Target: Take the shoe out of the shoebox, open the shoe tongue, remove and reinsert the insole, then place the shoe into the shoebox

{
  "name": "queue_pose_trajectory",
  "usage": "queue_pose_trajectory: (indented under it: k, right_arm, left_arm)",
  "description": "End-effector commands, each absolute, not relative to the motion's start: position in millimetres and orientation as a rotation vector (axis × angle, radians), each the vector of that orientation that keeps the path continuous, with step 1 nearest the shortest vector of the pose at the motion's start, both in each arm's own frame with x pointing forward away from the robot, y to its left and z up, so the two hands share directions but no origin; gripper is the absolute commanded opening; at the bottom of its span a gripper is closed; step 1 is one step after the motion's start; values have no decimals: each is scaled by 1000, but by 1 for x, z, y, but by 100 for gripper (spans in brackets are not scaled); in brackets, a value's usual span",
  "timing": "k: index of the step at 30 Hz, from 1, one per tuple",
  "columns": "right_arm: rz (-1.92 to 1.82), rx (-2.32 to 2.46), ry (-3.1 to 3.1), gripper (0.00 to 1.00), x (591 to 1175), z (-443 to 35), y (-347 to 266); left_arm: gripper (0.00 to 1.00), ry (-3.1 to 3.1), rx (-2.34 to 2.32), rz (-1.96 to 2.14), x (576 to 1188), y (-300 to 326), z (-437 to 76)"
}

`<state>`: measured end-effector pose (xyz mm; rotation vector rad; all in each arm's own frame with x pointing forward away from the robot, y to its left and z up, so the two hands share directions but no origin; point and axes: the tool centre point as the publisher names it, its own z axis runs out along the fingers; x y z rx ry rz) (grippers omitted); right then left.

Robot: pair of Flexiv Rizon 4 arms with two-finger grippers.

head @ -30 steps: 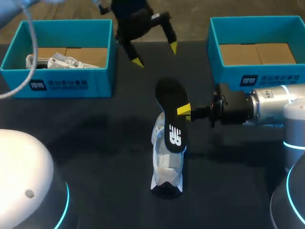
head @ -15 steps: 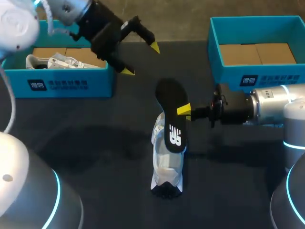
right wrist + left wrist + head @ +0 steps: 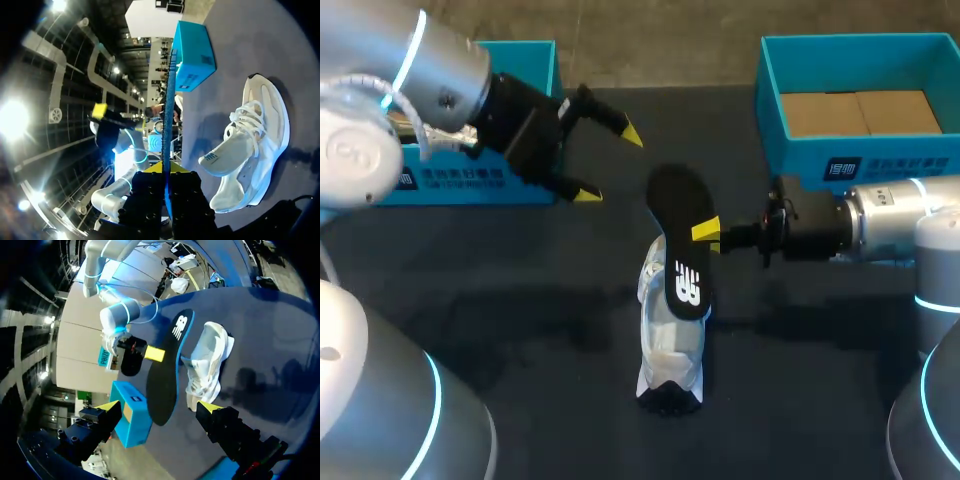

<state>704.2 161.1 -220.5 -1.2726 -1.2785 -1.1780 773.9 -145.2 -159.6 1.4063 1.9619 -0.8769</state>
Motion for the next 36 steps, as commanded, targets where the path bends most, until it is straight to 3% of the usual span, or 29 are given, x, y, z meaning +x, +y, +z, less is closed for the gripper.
queue_pose_trajectory:
  k: [1, 4, 36]
  right_arm:
    - [-1182, -1275, -1276, 0, 703, -221, 162]
    - [-1182, -1275, -1276, 0, 703, -221, 162]
    - [-1330, -1295, -1175, 0, 675, -227, 171]
  left_arm:
    - [100, 1574, 1154, -1137, 763, -134, -171]
    - [100, 1396, 1144, -1313, 760, -123, -177]
    - [100, 1356, 1016, -1307, 757, -148, -208]
